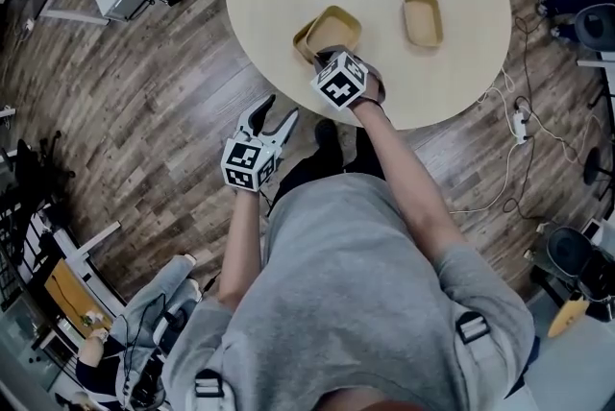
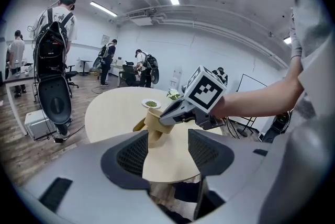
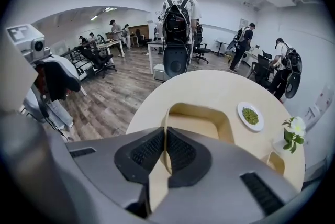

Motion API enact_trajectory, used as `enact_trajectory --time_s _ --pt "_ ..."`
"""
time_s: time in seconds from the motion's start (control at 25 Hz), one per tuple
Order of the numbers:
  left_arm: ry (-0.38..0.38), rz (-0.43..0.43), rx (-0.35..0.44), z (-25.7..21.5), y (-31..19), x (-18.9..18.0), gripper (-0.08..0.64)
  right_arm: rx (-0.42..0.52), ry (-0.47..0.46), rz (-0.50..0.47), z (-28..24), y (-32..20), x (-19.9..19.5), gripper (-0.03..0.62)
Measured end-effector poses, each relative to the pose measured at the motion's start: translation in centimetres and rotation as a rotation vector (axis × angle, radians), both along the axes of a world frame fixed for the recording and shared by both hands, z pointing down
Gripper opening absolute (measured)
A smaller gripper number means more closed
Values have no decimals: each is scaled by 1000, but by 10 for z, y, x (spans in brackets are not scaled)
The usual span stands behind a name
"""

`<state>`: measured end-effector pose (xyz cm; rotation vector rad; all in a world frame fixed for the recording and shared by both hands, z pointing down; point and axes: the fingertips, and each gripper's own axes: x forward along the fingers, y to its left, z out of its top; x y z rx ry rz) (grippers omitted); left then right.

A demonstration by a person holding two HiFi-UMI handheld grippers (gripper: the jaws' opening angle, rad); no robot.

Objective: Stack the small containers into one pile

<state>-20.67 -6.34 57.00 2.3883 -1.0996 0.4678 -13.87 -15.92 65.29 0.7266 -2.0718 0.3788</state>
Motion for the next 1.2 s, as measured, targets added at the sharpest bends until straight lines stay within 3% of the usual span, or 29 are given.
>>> enact_trajectory --time_s 0.4,0.96,1.2 --pt "3 -33 -2 -1 -5 -15 253 -28 142 -105 38 6 -7 21" --pt "8 -15 -2 2 -22 -6 253 -6 265 -325 57 20 47 23" --pt "3 -9 -1 1 -28 -3 253 17 278 -348 54 19 67 21"
